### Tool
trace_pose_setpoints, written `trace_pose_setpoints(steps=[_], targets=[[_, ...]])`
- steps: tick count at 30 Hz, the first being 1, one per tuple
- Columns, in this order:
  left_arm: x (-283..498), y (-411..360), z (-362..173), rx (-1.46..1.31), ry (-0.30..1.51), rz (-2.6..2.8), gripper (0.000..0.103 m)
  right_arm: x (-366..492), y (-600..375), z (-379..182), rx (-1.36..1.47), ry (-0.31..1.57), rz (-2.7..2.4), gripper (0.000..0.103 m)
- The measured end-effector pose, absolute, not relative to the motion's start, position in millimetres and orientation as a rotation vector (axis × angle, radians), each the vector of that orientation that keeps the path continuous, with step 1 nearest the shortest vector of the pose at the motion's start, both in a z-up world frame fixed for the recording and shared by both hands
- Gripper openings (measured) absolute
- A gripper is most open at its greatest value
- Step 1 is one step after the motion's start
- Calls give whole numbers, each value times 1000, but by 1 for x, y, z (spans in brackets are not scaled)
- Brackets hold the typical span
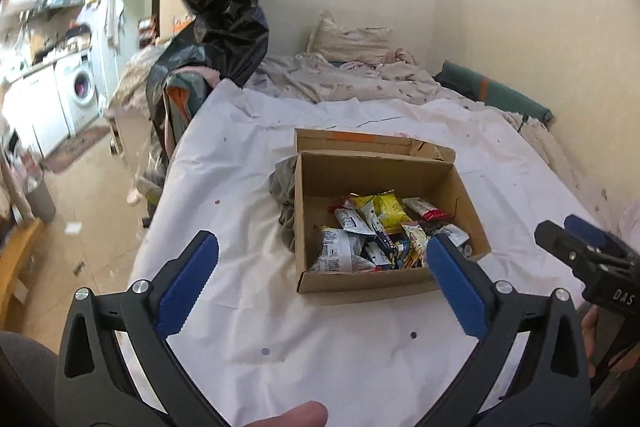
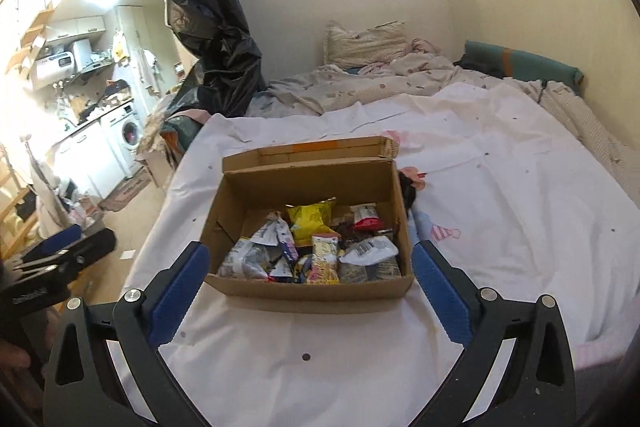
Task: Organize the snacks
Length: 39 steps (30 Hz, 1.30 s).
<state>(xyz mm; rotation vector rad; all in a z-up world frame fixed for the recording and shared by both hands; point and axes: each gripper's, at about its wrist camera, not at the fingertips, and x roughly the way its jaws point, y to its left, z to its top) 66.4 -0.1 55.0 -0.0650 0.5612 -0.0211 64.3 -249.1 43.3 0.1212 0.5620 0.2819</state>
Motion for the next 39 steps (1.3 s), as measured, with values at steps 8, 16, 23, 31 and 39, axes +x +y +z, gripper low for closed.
trace_pose_setpoints(steps=[8,16,23,31,39], targets=[[69,0,40,-61,588,17,103,64,-239,24,125,606,261,103],[82,0,21,-97,676,29,103,81,-231,7,99,649,256,103],[83,-6,19,-78,680,14,103,79,-230,4,85,650,250,103],[80,-6,21,-70,673,15,103,81,-234,2,96,663,243,103],[81,-5,20,-84,684,11,103,82,-235,2,99,665,234,103]])
